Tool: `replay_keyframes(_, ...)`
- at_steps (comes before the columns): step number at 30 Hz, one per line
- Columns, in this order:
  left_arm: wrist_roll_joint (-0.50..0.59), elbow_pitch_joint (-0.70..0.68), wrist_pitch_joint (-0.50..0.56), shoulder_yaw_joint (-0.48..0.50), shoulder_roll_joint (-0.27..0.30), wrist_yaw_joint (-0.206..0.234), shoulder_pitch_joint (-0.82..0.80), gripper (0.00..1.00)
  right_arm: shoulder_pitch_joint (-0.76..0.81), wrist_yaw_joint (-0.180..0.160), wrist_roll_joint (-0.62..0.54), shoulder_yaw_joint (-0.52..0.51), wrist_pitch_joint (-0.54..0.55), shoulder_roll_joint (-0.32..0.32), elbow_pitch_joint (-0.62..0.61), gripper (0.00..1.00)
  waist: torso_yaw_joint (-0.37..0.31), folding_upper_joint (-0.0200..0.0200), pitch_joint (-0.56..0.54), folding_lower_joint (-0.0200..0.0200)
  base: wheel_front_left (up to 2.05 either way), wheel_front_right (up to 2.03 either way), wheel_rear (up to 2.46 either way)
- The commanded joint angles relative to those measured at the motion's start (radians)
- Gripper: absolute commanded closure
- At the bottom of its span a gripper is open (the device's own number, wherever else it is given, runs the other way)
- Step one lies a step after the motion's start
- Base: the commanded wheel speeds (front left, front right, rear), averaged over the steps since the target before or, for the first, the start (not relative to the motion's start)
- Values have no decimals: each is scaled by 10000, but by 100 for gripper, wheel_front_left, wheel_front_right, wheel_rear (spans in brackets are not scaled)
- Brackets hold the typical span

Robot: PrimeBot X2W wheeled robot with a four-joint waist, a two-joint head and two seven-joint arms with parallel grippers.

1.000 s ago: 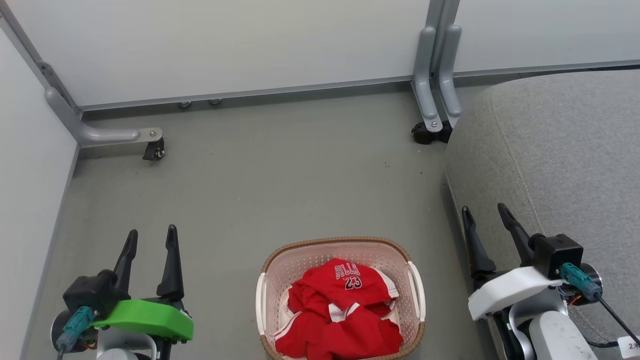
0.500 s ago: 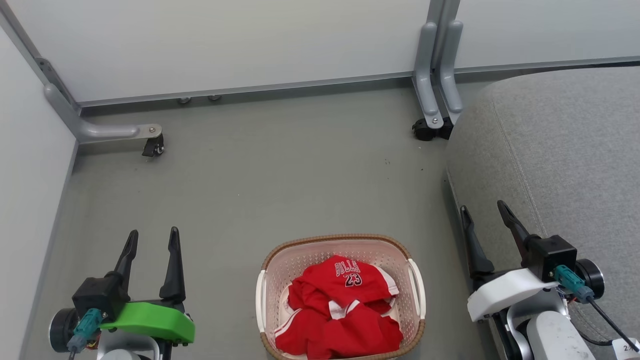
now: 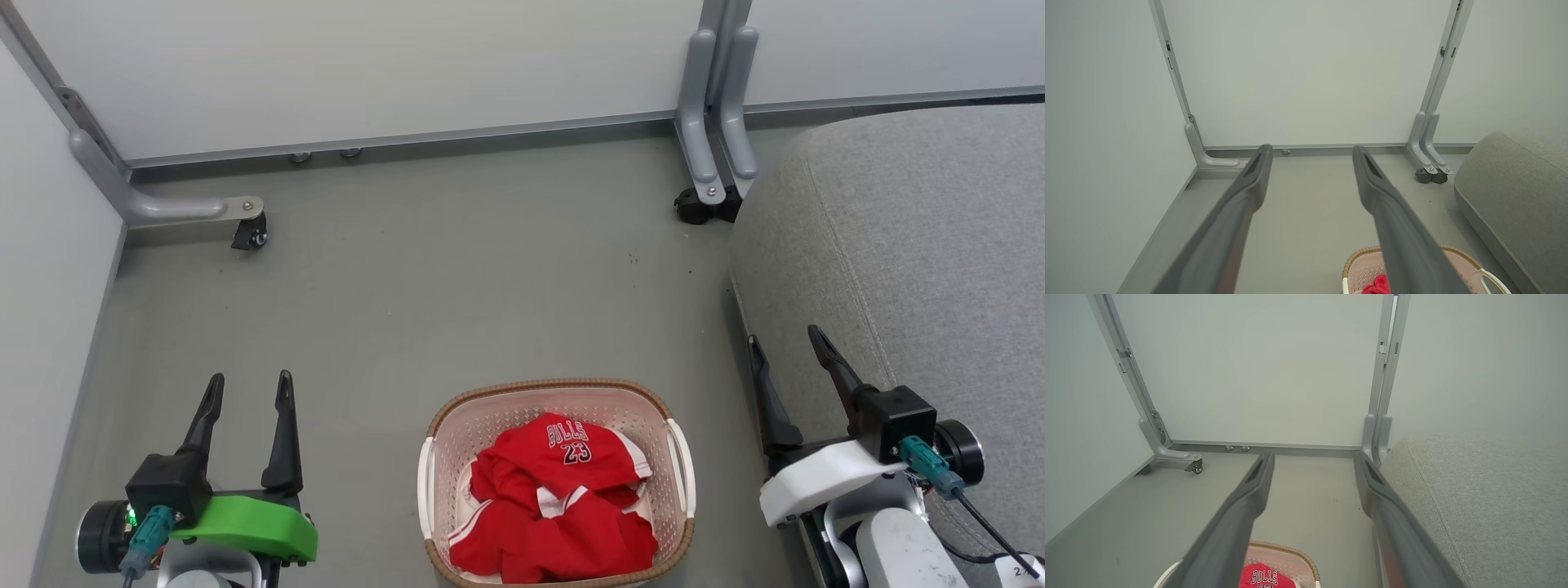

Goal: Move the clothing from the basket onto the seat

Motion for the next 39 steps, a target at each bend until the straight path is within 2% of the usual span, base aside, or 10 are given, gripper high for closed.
replay_keyframes(1,120,3,-38,60,-24,-36,-18,0,-81,1,72,6,-51,-11,-43,0,-6,0,14,-1,0,0,0)
replay_keyframes(13,165,-42,-38,153,-90,-35,-148,0,-157,1,315,-2,-42,-12,-124,0,-65,0,203,-1,0,0,0)
replay_keyframes(21,205,111,-38,-409,-121,-36,-625,0,-575,1,366,116,-39,-13,-347,0,-362,0,898,-1,0,0,0)
replay_keyframes(29,55,856,-38,-2009,-42,-35,-1759,0,-1521,1,379,406,-111,-13,-794,0,-883,0,2498,-1,0,0,0)
replay_keyframes(39,19,2727,-38,-4741,257,-35,-3734,0,-2695,1,602,674,-264,-11,-1357,0,-1458,0,4669,-1,0,0,0)
